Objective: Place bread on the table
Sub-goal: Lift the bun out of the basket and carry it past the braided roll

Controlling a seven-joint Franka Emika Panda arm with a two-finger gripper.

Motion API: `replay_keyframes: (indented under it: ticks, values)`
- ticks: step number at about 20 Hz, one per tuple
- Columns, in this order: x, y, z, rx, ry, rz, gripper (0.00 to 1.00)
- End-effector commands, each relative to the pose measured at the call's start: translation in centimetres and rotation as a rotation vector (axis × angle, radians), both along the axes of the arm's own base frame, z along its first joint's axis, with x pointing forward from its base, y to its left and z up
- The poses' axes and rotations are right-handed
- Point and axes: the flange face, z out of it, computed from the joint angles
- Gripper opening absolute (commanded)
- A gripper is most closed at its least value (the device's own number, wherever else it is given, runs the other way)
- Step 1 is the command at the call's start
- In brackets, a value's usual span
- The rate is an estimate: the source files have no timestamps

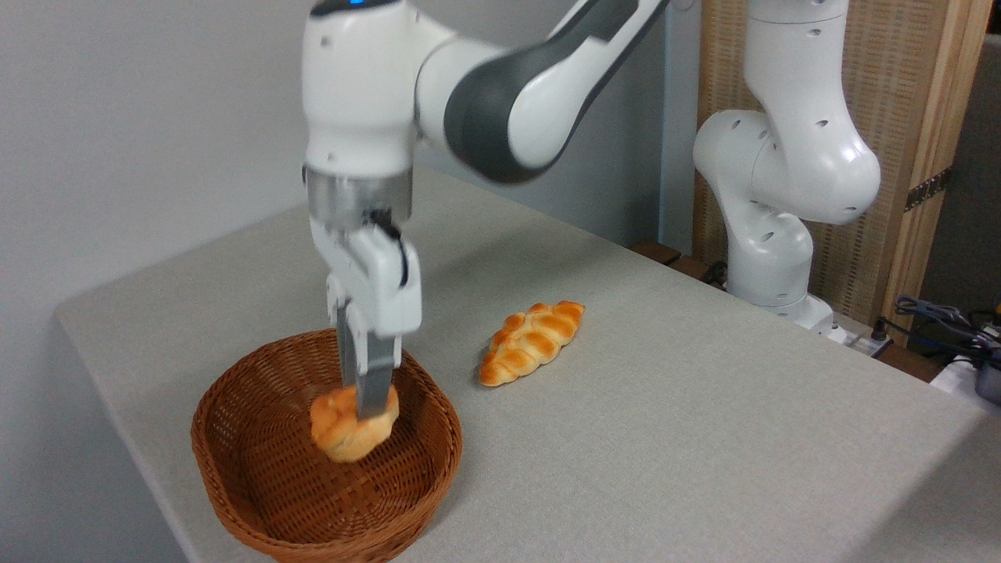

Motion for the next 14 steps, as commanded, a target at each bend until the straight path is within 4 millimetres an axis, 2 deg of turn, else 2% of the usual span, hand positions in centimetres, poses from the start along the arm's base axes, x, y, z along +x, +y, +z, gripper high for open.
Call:
replay_keyframes:
  ticks: [1,2,5,10,13,14]
  values:
    - [-3.9,2.2,5.0,-0.030,0.041,-0.001,0.33]
    - [-4.6,3.5,5.7,-0.036,0.058,0.020,0.33]
    - [-7.1,4.2,5.7,-0.035,0.114,-0.012,0.33]
    - [-11.9,6.9,2.6,-0.033,0.173,-0.160,0.33]
    - [-12.8,7.2,0.5,-0.017,0.210,-0.215,0.33]
    - [-12.8,7.4,0.4,0.013,0.217,-0.238,0.37]
